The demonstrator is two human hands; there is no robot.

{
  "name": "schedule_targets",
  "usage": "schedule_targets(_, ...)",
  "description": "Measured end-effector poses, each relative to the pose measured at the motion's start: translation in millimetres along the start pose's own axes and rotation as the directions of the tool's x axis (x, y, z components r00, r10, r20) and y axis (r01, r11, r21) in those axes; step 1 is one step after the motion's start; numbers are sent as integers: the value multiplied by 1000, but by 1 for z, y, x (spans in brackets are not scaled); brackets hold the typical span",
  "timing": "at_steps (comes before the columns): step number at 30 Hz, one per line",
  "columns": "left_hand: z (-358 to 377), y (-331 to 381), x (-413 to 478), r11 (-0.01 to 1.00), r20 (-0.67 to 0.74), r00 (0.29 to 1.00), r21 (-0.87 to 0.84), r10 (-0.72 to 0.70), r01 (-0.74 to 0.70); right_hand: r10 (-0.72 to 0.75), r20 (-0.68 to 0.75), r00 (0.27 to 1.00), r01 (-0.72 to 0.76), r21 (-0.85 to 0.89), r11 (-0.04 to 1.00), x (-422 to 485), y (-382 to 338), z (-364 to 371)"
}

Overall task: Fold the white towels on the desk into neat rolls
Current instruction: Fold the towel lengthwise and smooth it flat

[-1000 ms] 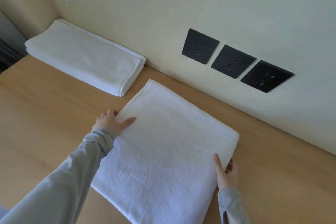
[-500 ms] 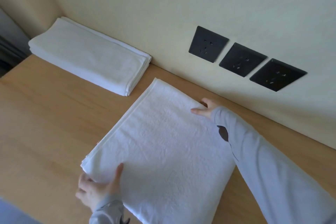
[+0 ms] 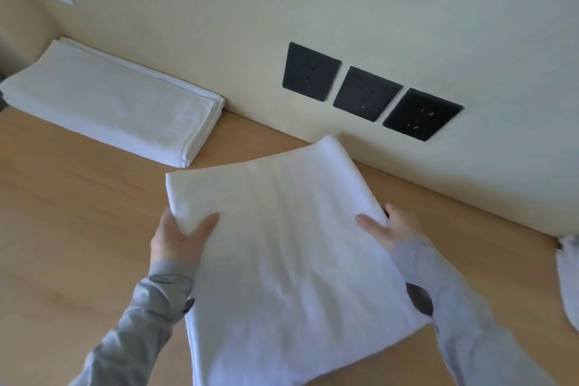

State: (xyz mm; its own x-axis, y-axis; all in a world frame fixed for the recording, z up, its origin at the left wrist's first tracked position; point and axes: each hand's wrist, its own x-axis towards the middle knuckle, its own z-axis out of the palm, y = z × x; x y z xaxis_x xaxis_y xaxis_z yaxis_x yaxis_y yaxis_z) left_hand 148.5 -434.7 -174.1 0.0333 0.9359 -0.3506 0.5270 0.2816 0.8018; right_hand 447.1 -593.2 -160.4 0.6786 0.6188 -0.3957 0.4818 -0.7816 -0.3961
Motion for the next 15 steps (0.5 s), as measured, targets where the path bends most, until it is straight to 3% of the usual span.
schedule_targets(2,23,24,19,987,132,987,117,95,-111,140,-65,988,-125,201,972,-34,35,-1)
schedule_targets(5,74,53,34,953,353,925,204,142,-225,312,-121,942,-209,516,830,-72,83,14)
schedule_targets(7,110,64,35,924,456,877,250,151,-289,419,-121,900,-278,581,765,-87,109,28)
schedule_targets(10,145,60,28,878,426,887,339,177,-338,513,-107,852,-388,530,754,-96,135,39)
schedule_targets(12,152,45,15,769,309,908,493,283,-407,507,-292,811,-403,349,846,-98,145,40)
schedule_targets(13,154,36,4,681,285,889,571,359,-458,441,-414,796,-377,231,897,-97,145,41)
schedule_targets(15,159,17,-29,483,398,760,598,513,-639,215,-544,811,-226,48,973,-91,124,46)
